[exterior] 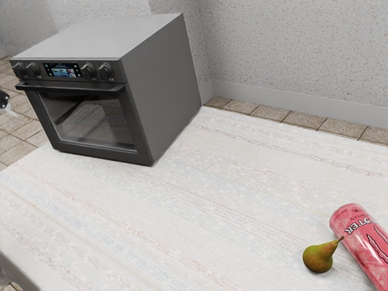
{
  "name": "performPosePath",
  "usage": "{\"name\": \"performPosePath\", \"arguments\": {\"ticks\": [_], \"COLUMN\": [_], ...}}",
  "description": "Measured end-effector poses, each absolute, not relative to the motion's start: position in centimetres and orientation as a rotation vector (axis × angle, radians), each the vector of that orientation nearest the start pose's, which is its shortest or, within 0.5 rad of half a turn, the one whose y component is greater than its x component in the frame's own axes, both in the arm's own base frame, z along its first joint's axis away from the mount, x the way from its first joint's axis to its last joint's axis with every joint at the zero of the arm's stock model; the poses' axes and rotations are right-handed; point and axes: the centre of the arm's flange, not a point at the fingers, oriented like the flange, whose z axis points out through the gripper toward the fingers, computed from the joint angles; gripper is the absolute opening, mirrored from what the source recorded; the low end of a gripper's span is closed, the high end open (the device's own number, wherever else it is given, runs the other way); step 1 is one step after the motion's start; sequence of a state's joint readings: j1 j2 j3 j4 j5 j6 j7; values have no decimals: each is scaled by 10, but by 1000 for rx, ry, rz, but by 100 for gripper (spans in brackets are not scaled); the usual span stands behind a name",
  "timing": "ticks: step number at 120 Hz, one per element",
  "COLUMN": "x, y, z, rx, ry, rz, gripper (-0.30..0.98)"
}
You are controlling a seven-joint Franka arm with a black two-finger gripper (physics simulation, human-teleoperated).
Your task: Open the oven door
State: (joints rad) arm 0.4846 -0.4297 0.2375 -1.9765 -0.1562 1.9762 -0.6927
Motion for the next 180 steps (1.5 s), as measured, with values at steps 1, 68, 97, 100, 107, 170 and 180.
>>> {"name": "performPosePath", "arguments": {"ticks": [1,68,97,100,107,170,180], "x": [332,458,473,473,474,516,524], "y": [310,334,342,344,349,358,353], "z": [683,686,676,675,670,648,647], "rx": [-2480,-2436,-2375,-2362,-2329,-2044,-2033], "ry": [-2194,-2173,-2295,-2314,-2363,-2735,-2763], "rz": [-722,-1082,-1095,-1092,-1079,-1109,-1108], "gripper": [69,68,68,68,68,68,68]}}
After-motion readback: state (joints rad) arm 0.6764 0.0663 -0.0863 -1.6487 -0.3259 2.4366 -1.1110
